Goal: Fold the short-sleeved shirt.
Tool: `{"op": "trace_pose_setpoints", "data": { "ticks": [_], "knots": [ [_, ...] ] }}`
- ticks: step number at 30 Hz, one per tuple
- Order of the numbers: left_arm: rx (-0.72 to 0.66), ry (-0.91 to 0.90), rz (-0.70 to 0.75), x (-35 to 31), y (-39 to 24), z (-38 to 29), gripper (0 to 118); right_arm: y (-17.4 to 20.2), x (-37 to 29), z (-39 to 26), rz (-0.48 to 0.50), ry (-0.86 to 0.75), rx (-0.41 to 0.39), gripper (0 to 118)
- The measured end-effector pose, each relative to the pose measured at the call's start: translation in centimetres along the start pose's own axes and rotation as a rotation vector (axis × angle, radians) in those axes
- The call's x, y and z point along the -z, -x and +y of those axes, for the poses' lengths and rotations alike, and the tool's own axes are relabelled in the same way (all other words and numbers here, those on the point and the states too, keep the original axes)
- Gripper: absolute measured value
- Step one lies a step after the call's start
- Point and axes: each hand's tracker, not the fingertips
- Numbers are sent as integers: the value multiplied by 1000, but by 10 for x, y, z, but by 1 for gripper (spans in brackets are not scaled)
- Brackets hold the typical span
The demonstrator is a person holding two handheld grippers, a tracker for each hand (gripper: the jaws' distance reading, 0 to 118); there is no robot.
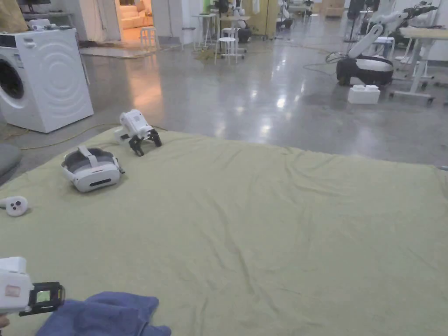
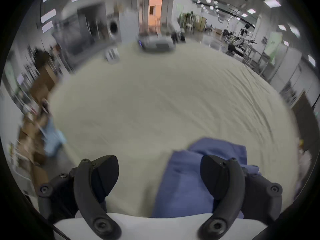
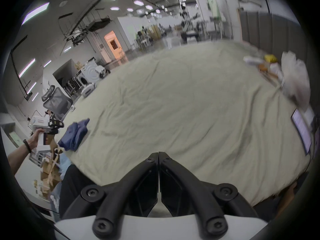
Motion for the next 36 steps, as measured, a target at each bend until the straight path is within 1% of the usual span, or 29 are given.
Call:
{"op": "trace_pose_setpoints", "data": {
  "ticks": [1,2,3,5,7,8,9,10,12,14,16,17,19,20,21,22,26,36],
  "knots": [
    [38,-78,9,-25,-8,3,84,-2,-8,5,-2,-53,-9,0],
    [73,-127,-38,-47,-17,4,79,-3,-16,10,2,-94,-18,0],
    [113,-204,-120,-80,-29,3,79,-4,-26,15,-2,-148,-35,0],
    [103,-374,-170,-144,-61,-6,79,-4,-45,27,-20,-237,-78,0],
    [120,-506,-273,-200,-92,-23,76,0,-66,38,-68,-320,-135,0],
    [125,-596,-302,-222,-106,-30,69,2,-77,42,-91,-368,-149,0],
    [133,-664,-334,-244,-125,-42,52,4,-88,48,-106,-401,-158,0],
    [149,-719,-353,-264,-143,-54,38,5,-97,52,-109,-439,-149,0],
    [217,-806,-376,-284,-171,-71,12,8,-115,58,-103,-494,-145,0],
    [263,-880,-384,-305,-195,-90,1,11,-131,61,-113,-555,-136,0],
    [256,-919,-398,-316,-205,-107,0,18,-148,59,-119,-584,-144,0],
    [232,-933,-404,-324,-208,-115,0,22,-155,57,-131,-618,-158,0],
    [230,-943,-379,-337,-212,-127,0,30,-166,51,-146,-653,-201,0],
    [241,-931,-354,-338,-215,-129,0,33,-169,49,-154,-658,-223,0],
    [256,-943,-353,-339,-214,-130,0,35,-169,47,-182,-664,-237,0],
    [267,-938,-358,-339,-214,-128,0,37,-168,45,-190,-671,-246,0],
    [263,-939,-387,-339,-214,-123,0,36,-165,45,-188,-680,-231,0],
    [253,-920,-380,-331,-212,-121,0,34,-160,46,-203,-676,-187,0]
  ]
}}
